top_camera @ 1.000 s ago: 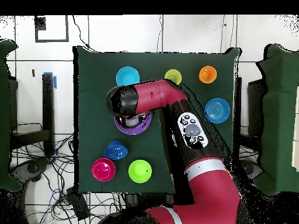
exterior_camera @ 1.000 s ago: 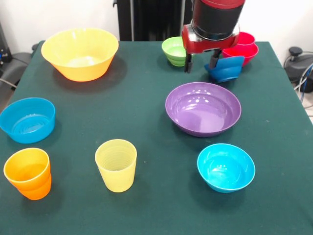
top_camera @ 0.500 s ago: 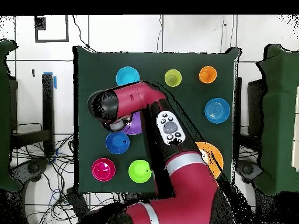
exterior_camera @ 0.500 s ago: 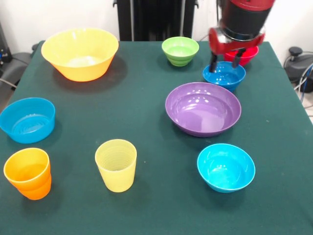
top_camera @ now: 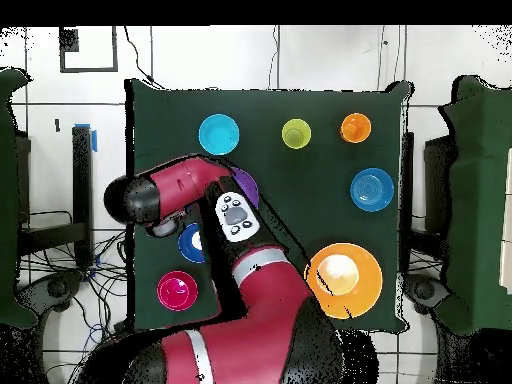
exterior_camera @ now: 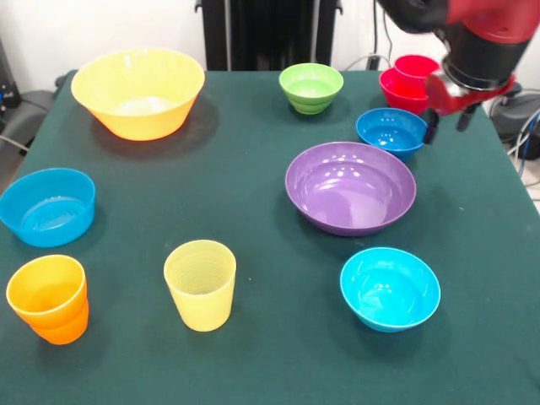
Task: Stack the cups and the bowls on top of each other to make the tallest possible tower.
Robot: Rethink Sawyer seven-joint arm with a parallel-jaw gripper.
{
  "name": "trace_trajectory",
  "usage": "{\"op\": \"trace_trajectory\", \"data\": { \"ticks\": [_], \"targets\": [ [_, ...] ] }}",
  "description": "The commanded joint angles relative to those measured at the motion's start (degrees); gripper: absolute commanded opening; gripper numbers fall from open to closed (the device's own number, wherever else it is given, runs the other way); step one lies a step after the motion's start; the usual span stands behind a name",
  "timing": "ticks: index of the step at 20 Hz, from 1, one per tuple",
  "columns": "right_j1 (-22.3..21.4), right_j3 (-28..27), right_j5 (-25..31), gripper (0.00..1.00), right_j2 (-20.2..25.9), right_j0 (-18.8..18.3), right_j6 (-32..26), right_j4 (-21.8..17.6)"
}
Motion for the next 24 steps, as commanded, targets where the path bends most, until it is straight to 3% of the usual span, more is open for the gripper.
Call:
{"op": "trace_trajectory", "data": {
  "ticks": [1, 9, 14, 20, 24],
  "targets": [
    [7.4, -1.6, -6.6, 1.00, -2.3, 3.1, 3.3, -4.5],
    [12.8, -4.6, -9.1, 1.00, -3.9, 4.8, 3.9, -3.2],
    [16.6, -6.7, -6.2, 1.00, -3.6, 4.8, 2.5, -1.2],
    [18.3, -7.2, -7.6, 1.00, -3.7, 5.2, 3.6, -0.7],
    [15.9, -3.6, -12.6, 1.00, -4.0, 5.6, 6.9, -0.9]
  ]
}}
